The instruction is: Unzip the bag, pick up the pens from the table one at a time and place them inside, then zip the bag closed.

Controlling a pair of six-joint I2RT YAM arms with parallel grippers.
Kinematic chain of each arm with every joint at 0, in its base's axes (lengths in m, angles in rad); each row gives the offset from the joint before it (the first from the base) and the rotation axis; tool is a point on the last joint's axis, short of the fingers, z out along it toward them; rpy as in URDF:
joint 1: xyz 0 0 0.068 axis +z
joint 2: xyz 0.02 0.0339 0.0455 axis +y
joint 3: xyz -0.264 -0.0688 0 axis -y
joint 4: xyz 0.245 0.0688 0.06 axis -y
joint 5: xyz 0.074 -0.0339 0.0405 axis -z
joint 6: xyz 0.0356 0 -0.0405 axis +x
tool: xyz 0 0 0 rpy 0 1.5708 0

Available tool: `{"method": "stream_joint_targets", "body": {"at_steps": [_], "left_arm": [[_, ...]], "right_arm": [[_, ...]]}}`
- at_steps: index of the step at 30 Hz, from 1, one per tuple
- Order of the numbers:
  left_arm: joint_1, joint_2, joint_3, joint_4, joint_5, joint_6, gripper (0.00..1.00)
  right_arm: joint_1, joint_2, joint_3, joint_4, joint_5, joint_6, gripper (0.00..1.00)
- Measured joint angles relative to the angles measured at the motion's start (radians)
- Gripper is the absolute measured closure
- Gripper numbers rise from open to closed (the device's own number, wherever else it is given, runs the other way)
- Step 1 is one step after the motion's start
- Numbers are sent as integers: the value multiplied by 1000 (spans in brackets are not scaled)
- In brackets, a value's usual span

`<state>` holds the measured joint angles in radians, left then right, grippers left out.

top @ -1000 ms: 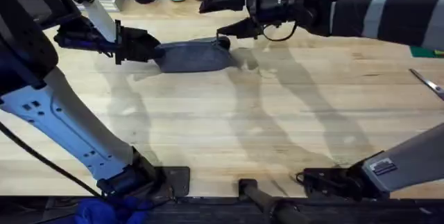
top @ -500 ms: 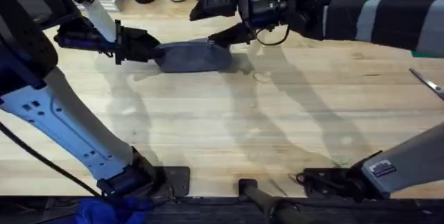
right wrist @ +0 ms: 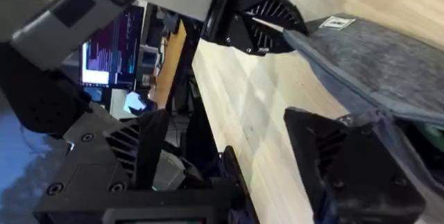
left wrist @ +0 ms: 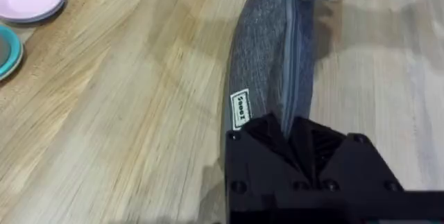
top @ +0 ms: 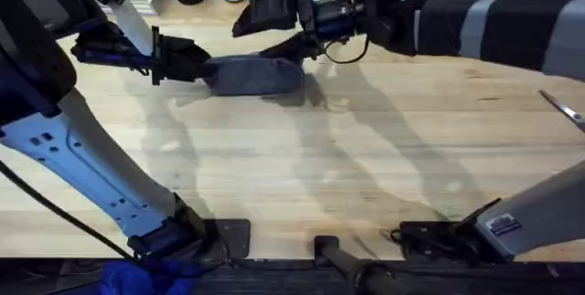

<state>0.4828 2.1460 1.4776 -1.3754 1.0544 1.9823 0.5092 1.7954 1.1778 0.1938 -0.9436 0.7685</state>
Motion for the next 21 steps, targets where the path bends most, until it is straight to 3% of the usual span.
{"method": "stream_joint_targets", "body": {"at_steps": [6,14,21], "left_arm": [[0,0,0,0,0,0,959],[0,0,0,0,0,0,959],[0,0,0,0,0,0,959]], "right_arm": [[27,0,8,-28,2,-43,6],[37,-60,103,-443,124,-225,6],[37,-79,219,-574,196,-326,6]]}}
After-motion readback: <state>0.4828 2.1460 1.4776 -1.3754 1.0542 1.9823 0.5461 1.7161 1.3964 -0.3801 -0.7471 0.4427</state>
